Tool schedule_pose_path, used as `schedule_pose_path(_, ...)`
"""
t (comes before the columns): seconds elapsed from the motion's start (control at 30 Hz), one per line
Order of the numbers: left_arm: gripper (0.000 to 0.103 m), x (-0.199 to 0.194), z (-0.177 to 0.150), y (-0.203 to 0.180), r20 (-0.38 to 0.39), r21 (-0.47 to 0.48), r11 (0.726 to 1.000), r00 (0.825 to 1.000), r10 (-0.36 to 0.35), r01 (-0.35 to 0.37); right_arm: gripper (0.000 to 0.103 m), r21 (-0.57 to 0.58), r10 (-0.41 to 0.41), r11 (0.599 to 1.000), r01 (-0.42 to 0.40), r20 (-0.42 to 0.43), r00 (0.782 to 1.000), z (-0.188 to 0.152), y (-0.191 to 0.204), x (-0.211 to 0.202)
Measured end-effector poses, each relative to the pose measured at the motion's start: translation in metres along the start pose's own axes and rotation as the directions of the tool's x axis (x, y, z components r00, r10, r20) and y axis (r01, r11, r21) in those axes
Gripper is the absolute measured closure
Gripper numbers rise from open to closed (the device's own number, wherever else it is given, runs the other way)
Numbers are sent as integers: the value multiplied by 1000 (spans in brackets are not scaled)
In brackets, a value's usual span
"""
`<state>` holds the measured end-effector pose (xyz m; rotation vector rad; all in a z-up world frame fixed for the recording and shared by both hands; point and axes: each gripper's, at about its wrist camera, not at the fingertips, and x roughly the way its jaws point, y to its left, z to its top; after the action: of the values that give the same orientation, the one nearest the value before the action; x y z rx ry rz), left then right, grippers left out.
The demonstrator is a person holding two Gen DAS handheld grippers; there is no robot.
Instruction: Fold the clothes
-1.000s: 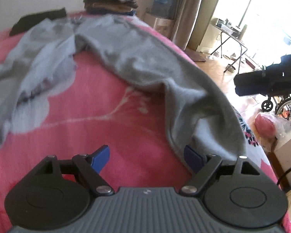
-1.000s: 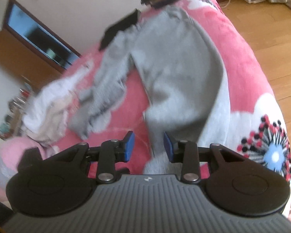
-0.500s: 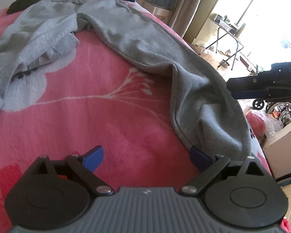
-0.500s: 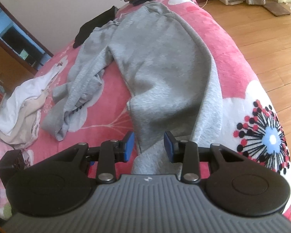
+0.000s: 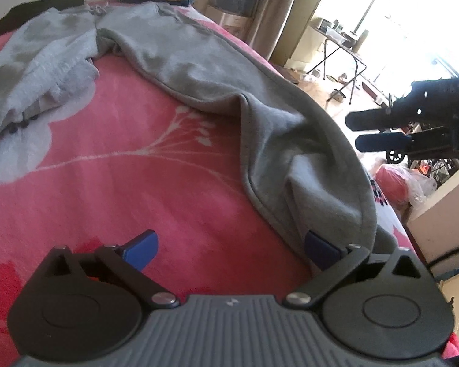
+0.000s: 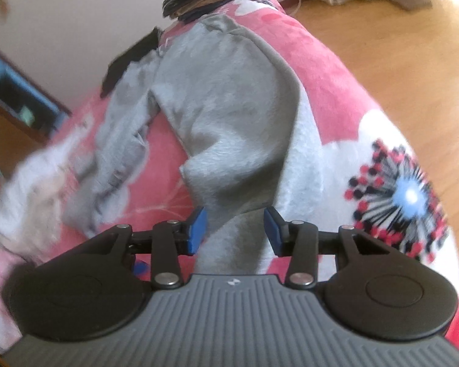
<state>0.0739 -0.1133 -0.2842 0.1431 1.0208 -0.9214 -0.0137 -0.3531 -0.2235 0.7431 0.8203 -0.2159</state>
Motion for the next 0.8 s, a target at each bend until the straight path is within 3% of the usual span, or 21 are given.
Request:
schedule_pose_path(0.13, 1, 0, -1, -1, -12, 4, 1000, 1000, 21, -21, 61, 58, 19, 998, -20, 15, 1000, -1, -9, -3)
schedule_pose_path(0.47, 1, 1, -7, -12, -27, 37, 999, 1000, 15, -14, 57, 59, -41, 997, 41, -1, 999, -13, -17, -8)
schedule_pose_path(0.8, 1, 0, -9, -17, -28, 49, 999, 1000, 7, -6, 55, 71, -46, 996, 46, -3, 999, -19, -19, -10)
